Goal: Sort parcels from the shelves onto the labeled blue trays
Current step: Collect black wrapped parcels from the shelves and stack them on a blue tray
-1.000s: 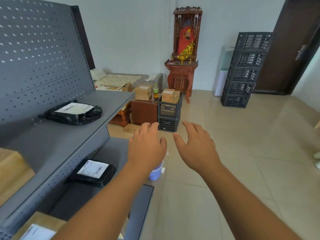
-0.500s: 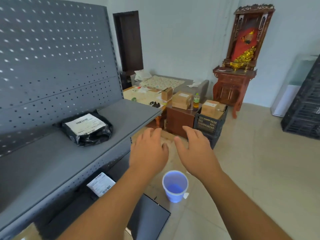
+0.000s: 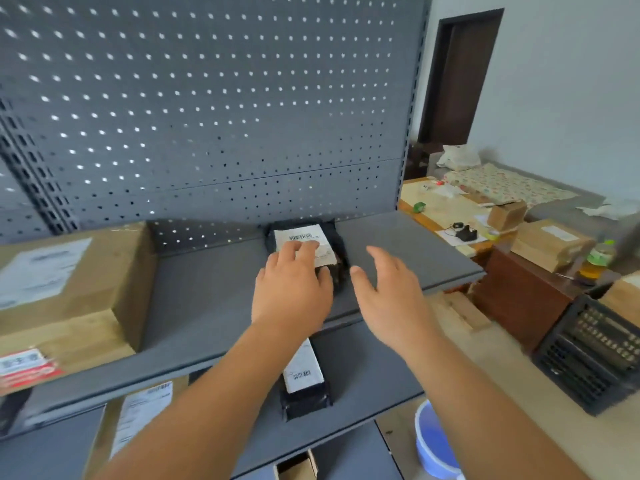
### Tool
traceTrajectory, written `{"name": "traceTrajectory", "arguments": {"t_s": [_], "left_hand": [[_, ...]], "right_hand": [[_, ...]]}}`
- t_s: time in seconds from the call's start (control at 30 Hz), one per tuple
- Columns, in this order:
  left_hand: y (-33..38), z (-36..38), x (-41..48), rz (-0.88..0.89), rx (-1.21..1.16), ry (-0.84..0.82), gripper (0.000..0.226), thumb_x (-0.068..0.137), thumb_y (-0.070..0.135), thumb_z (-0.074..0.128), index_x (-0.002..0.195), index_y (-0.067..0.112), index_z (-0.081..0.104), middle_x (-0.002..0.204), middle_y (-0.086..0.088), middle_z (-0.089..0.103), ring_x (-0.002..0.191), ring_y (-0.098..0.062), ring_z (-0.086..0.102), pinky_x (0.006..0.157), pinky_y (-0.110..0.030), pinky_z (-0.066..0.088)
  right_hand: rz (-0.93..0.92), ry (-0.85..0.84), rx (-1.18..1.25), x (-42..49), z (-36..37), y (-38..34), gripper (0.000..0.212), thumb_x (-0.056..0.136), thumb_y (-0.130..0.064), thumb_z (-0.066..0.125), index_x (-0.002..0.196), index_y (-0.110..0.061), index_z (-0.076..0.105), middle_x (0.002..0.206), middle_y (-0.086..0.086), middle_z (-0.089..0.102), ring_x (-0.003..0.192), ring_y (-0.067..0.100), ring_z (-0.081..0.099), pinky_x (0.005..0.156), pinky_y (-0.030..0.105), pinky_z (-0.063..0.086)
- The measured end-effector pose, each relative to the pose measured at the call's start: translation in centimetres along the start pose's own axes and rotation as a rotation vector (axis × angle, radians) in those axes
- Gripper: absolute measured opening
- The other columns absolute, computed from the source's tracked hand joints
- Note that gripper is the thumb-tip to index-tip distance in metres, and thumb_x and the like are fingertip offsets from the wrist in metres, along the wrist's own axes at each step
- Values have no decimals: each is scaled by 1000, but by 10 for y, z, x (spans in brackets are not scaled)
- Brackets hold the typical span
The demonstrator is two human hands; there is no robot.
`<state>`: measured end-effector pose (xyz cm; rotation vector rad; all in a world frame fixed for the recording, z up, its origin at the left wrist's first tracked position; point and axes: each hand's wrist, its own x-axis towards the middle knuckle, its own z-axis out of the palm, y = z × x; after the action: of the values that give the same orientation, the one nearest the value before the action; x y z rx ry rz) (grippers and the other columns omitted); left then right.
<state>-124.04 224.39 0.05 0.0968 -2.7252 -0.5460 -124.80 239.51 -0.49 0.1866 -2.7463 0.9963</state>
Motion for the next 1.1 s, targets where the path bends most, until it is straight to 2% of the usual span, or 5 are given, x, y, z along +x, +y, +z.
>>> {"name": "traceTrajectory", "arguments": {"t_s": [0.27,0.47,0.6,0.73,1.1], "left_hand": [[-44,-5,56,-151,-152,78,44,100,33,49,143,26,51,144,2,52,128,-26,45,105,-41,40],[-67,0,81,-372,-296,-133,54,98,37,48,151,27,41,147,-2,48,123,-25,52,94,-36,46],[-63,1,87,-468,-405,-135,51,99,31,51,148,22,45,106,15,55,83,-6,56,68,-27,43],[-59,4,93,-533,-447,-122,45,95,28,53,139,22,55,106,13,62,94,-13,61,64,-20,44],[-39,12,88,-615,-546,-105,30,90,14,53,113,24,71,98,8,75,90,-17,72,83,-40,63]], "right_hand": [[-4,-69,38,72,39,-21,50,102,-47,41,147,-25,40,141,5,51,132,31,44,104,46,42],[35,-153,81,100,60,-19,54,102,-46,40,151,-23,36,143,8,50,130,31,46,105,46,43],[64,-216,118,117,64,-17,55,102,-46,39,152,-22,35,144,7,50,128,30,49,99,43,45],[88,-265,183,128,65,-16,45,101,-43,40,141,-21,46,126,3,60,106,28,62,83,38,50],[58,-346,291,134,54,-11,21,93,-26,46,101,-19,64,102,-3,70,92,20,64,76,40,56]]}}
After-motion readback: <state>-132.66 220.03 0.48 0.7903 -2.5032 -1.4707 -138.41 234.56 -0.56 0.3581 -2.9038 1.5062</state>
